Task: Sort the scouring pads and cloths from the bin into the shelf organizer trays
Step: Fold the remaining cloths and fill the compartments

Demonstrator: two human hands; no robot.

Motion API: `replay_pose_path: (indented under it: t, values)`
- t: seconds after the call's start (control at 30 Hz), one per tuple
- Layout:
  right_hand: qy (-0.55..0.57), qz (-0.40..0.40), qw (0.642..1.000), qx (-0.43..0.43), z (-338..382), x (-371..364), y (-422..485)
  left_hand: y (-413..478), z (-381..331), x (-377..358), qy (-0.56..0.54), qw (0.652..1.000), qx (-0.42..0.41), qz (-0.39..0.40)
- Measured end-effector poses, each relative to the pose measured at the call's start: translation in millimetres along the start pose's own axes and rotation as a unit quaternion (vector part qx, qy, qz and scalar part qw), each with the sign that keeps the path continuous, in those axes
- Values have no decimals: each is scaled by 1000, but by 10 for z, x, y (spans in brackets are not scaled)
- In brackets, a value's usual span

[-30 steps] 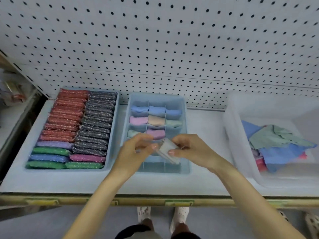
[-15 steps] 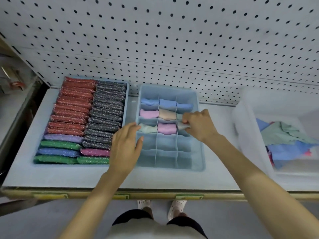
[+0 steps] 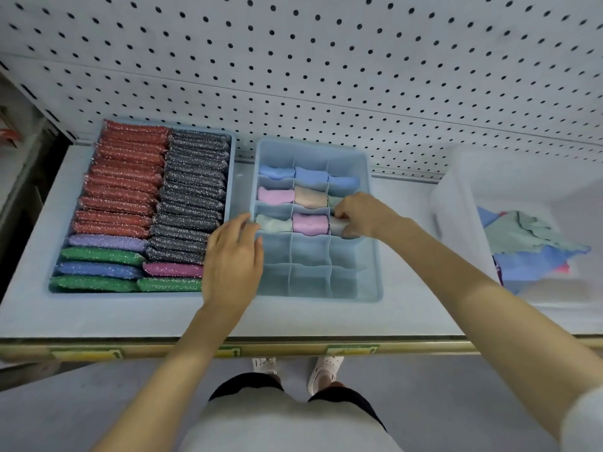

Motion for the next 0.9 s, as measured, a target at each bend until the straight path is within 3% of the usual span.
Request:
replay_pose_path:
  t: [0.2, 0.37, 0.53, 0.63, 0.73, 0.9]
  values:
    - [98, 90, 991, 10, -62, 71, 49, 0, 3, -13, 1, 1000, 2, -5]
    - [88, 28, 995, 34, -3, 43, 25, -3, 11, -22, 8, 1000, 9, -2]
    - [87, 25, 996, 21, -11, 66, -83, -3, -7, -21, 14, 1000, 9, 5]
    - [163, -50, 985, 28, -138, 267, -269, 38, -92, -10, 8, 1000, 13, 16]
    - [265, -166, 950, 10, -543, 481, -653, 145, -485, -38, -14, 999, -20, 29]
    - [341, -265, 900, -64, -1648, 307, -1419, 257, -1645, -312, -217, 970, -44, 98]
Point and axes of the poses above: each hand's wrist, its own y-axis towards the middle knuckle, its own x-axis out of the back of the hand, z = x × y, the point moved 7 cm from there along y, towards the middle knuckle
